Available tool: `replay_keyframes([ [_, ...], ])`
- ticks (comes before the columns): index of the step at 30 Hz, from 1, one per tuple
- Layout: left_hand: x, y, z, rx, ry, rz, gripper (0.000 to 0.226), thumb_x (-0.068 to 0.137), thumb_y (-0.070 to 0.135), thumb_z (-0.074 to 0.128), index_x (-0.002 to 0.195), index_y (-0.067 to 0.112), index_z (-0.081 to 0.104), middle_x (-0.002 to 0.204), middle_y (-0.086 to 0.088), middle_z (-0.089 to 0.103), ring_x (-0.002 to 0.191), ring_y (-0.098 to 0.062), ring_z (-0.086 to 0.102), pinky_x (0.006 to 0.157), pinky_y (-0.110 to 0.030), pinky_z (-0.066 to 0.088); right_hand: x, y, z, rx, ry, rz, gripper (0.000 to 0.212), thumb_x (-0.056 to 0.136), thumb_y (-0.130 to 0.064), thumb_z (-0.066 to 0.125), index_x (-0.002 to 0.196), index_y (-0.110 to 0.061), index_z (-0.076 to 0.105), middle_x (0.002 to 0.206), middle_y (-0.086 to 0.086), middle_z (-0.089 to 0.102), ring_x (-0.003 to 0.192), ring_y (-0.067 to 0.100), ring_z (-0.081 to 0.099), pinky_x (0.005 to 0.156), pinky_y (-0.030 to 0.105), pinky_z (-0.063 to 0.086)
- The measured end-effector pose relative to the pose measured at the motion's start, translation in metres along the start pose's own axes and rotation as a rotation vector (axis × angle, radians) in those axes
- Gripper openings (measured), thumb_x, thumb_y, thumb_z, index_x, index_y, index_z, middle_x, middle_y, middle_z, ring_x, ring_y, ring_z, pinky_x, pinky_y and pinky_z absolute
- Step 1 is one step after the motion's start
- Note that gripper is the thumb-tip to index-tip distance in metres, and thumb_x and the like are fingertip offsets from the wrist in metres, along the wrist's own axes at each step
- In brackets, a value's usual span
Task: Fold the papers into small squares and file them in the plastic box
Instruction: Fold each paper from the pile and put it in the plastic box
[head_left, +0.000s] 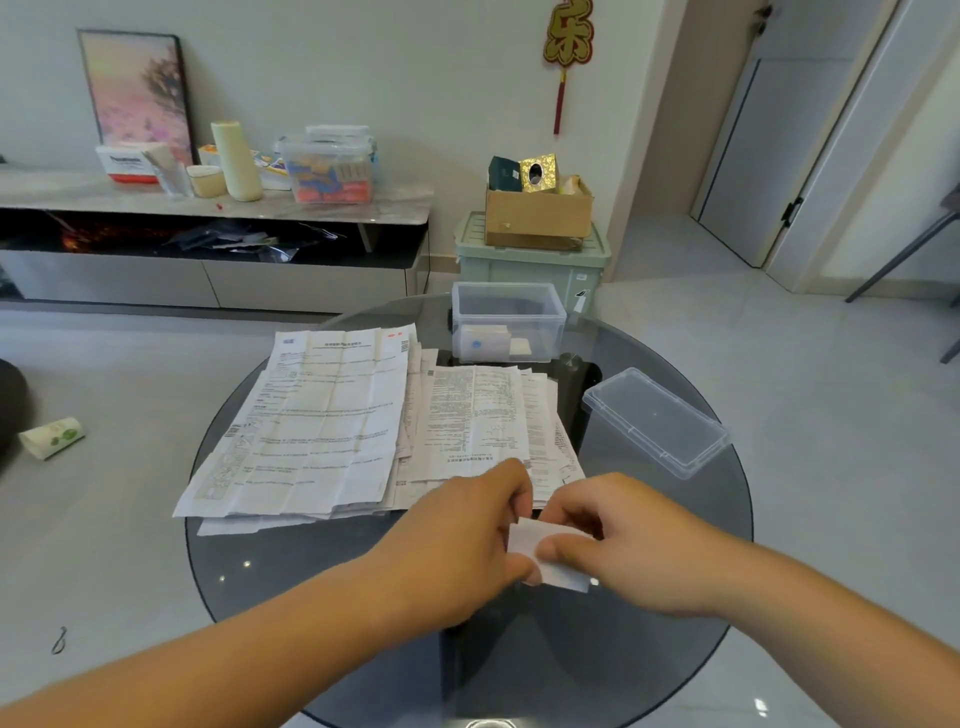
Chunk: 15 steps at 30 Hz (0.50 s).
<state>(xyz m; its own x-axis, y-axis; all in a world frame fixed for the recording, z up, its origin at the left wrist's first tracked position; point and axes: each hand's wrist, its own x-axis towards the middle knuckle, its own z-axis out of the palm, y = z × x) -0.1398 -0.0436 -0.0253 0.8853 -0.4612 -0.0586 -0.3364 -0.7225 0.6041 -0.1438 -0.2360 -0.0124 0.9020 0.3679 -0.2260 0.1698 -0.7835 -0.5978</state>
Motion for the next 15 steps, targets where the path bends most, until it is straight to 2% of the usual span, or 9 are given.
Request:
replay_keyframes([
  [4,0.022,0.002,-0.043,0.001,0.143,0.059,0.038,0.078,0.045,0.081,0.1,0.04,0.051,0.091,0.015,0.063,0.085,-0.001,0.058,0.081,-0.026,0.053,0.016,-0.011,-0.036,0.045,0.211,-0.071,0.019,0.095,-0.028,0.063,0.077,-0.033,0.067,0.074,-0.019,0.064,0.07,0.001,0.057,0.065,0.02,0.042],
  [6,0.047,-0.005,-0.071,0.142,0.184,0.095,0.05,0.078,0.055,0.078,0.118,0.04,0.052,0.111,0.02,0.059,0.101,0.001,0.055,0.092,-0.025,0.05,0.038,-0.012,-0.061,0.051,0.374,-0.1,0.02,0.095,-0.024,0.061,0.078,-0.031,0.07,0.075,-0.017,0.066,0.07,0.003,0.058,0.065,0.022,0.045],
  [8,0.083,-0.016,-0.097,0.318,0.208,0.107,0.067,0.079,0.059,0.074,0.136,0.034,0.048,0.132,0.013,0.051,0.12,-0.009,0.049,0.104,-0.031,0.044,0.069,-0.011,-0.086,0.106,0.517,-0.109,0.02,0.097,-0.024,0.059,0.083,-0.029,0.072,0.078,-0.011,0.068,0.074,0.009,0.063,0.069,0.031,0.052],
  [11,0.144,-0.035,-0.127,0.571,0.16,0.104,0.084,0.082,0.06,0.071,0.15,0.027,0.036,0.148,0.002,0.044,0.133,-0.02,0.043,0.113,-0.04,0.037,0.126,-0.009,-0.117,0.097,0.62,-0.116,0.02,0.1,-0.023,0.055,0.089,-0.027,0.071,0.085,-0.006,0.068,0.077,0.02,0.065,0.07,0.035,0.053],
  [15,0.202,-0.051,-0.136,0.775,-0.033,0.114,0.088,0.084,0.071,0.061,0.153,0.026,0.031,0.145,0.001,0.048,0.134,-0.024,0.044,0.118,-0.044,0.027,0.201,0.0,-0.134,0.018,0.575,-0.104,0.021,0.101,-0.022,0.054,0.091,-0.023,0.073,0.085,-0.005,0.067,0.081,0.021,0.064,0.074,0.036,0.053],
])
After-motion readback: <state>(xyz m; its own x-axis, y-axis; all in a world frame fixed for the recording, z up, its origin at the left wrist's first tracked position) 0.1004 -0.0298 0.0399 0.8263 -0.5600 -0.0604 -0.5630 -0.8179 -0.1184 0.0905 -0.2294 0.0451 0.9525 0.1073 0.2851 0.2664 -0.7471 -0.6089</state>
